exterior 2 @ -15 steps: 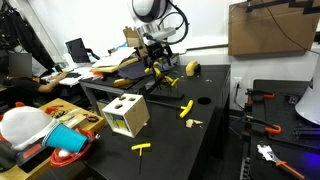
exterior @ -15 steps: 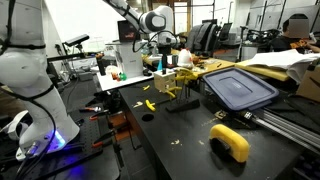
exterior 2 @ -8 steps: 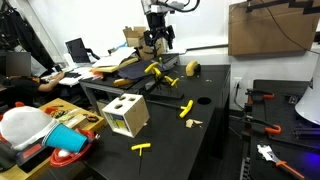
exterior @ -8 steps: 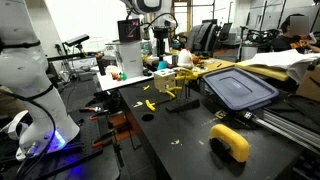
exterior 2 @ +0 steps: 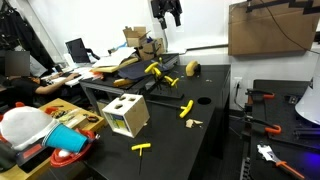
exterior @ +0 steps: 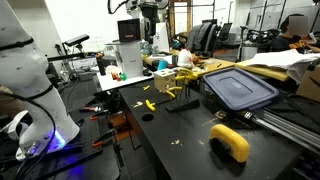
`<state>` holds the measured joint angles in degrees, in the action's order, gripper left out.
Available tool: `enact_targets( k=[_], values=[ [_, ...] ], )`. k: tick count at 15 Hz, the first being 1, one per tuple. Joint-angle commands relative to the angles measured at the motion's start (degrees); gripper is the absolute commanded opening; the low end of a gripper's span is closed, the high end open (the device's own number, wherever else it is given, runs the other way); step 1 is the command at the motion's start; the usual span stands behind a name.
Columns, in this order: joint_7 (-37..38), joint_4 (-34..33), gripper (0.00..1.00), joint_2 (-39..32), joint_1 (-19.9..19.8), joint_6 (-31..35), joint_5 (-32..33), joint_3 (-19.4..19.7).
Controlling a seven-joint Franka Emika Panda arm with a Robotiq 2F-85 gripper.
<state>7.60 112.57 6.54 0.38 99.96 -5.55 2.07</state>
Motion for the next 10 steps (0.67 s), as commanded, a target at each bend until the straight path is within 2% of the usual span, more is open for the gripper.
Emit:
enact_targets(
  k=[1, 5, 7, 8, 10],
  values=[
    [-4.0, 0.4, 1.0, 3.6, 0.1, -3.4, -1.3, -0.7],
    [-6.8, 0.6, 1.0, 4.3, 0.4, -4.0, -2.0, -1.3],
    [-3.5, -0.1, 1.0, 2.7, 0.3, -5.1, -4.5, -1.4],
    [-4.4, 0.0, 1.0, 3.0, 0.1, -3.2, -2.2, -1.7],
    [-4.0, 0.0, 1.0, 2.6, 0.1, -3.7, -3.2, -1.7]
  ],
)
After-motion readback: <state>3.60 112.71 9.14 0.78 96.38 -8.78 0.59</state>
